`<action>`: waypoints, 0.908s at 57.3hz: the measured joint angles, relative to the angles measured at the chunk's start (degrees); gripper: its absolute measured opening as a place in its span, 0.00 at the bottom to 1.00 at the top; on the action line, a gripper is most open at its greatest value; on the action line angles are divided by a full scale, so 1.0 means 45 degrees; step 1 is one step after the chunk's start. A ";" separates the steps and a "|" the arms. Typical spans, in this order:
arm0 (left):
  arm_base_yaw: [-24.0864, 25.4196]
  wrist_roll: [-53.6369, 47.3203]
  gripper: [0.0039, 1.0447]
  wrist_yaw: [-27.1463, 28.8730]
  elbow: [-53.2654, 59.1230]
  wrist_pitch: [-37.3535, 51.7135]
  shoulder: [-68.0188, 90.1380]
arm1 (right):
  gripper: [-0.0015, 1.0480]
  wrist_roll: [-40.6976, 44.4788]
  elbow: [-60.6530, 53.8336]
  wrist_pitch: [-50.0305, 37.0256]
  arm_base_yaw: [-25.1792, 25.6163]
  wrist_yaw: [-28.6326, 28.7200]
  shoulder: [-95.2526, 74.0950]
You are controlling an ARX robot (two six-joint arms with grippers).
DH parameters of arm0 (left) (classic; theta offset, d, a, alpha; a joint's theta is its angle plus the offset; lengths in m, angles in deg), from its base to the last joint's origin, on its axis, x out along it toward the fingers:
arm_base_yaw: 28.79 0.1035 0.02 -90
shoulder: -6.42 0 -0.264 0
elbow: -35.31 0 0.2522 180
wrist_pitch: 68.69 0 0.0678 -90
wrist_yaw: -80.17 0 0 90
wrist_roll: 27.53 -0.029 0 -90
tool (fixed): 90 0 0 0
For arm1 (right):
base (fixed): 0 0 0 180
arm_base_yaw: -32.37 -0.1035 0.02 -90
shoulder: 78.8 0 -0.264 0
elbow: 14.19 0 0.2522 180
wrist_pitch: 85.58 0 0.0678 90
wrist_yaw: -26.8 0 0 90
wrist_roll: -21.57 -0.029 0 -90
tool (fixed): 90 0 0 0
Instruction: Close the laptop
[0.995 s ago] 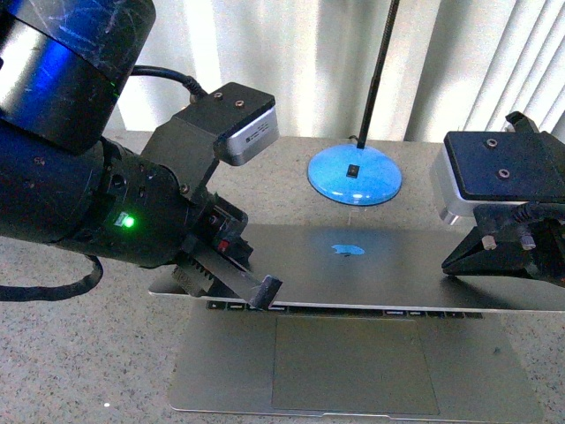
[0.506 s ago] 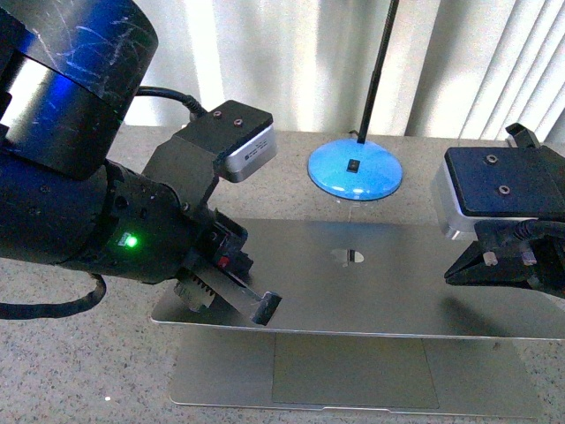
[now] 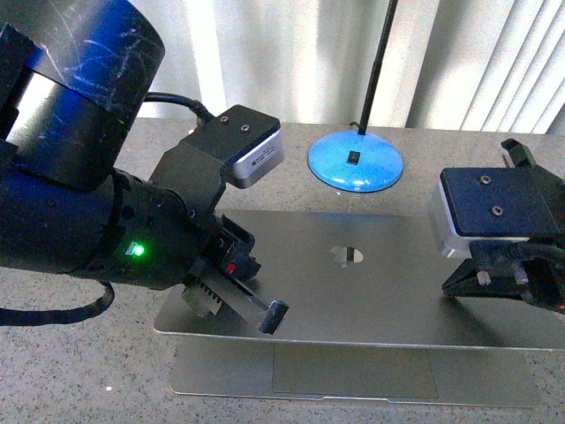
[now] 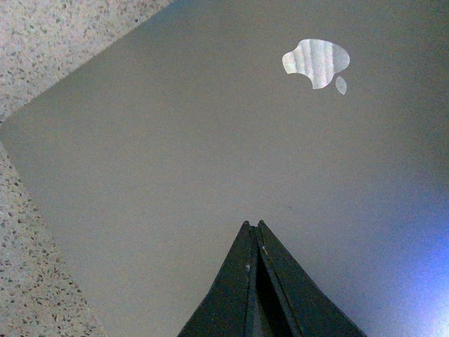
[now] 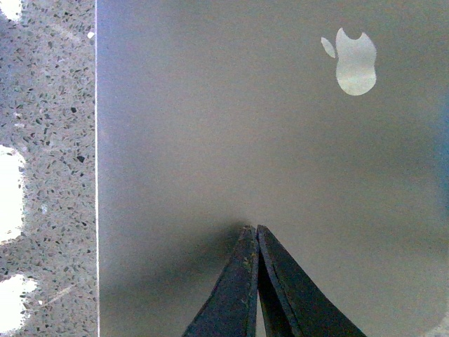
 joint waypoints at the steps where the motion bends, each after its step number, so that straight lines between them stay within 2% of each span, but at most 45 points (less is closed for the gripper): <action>1: 0.0005 -0.0005 0.03 -0.0063 0.0053 0.0015 0.0019 | 0.03 0.0000 -0.0029 -0.0024 0.0000 0.0000 -0.0019; 41: -0.0073 0.0733 0.03 -0.0500 0.1185 0.1593 0.0894 | 0.03 -0.0665 -0.1122 -0.1491 -0.0267 0.0146 -0.0860; 52: 0.0126 0.1311 0.03 -0.0534 0.1457 0.2142 0.0874 | 0.03 -0.1379 -0.1467 -0.1967 -0.0199 0.0826 -0.0777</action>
